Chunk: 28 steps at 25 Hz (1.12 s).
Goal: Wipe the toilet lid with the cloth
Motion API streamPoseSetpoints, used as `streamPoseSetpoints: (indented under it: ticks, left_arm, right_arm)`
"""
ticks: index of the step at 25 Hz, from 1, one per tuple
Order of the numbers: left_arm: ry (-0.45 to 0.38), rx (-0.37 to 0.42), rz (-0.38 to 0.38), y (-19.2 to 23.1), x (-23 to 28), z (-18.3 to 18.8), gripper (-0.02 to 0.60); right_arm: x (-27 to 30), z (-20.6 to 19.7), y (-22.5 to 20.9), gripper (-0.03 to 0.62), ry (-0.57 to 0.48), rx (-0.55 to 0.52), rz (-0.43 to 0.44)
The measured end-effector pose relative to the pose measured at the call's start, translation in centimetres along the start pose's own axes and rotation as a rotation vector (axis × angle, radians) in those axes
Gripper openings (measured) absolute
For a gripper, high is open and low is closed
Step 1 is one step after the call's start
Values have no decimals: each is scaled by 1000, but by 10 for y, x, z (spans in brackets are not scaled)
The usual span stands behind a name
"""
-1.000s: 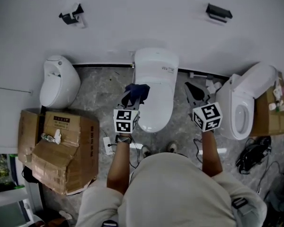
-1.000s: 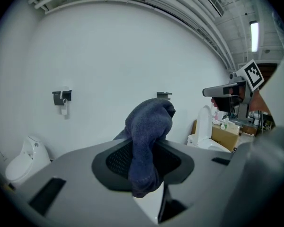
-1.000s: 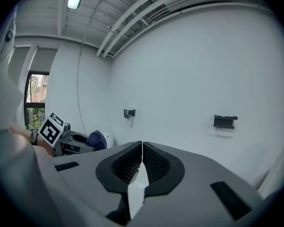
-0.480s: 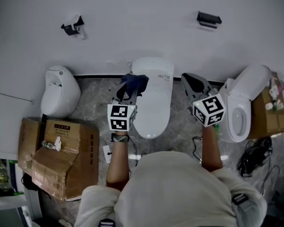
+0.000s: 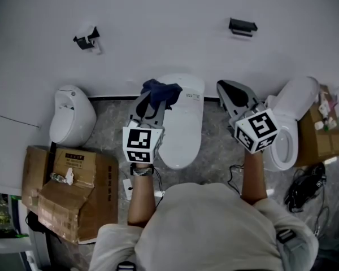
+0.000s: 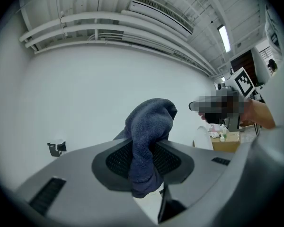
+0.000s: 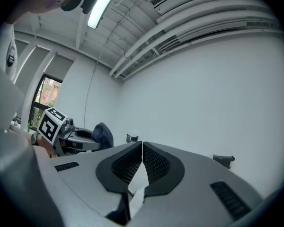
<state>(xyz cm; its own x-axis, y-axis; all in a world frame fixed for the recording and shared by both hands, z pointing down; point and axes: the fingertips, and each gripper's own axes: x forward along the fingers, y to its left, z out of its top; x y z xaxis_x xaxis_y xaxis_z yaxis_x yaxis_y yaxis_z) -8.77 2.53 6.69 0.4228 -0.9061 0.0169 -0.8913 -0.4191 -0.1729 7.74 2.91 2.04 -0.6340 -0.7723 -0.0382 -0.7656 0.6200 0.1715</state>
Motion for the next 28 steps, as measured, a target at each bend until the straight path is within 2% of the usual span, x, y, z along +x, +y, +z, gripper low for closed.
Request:
streamPoseSetpoints:
  ticks: [9,28]
  left_arm:
    - [15,3,2,-2,-2,0,115]
    - [14,21,-32,-28,-21,2,115]
  right_arm:
    - [-4,-6,0,28,48,-26,-25]
    - [-28,-10,13,28,69,-30,-30]
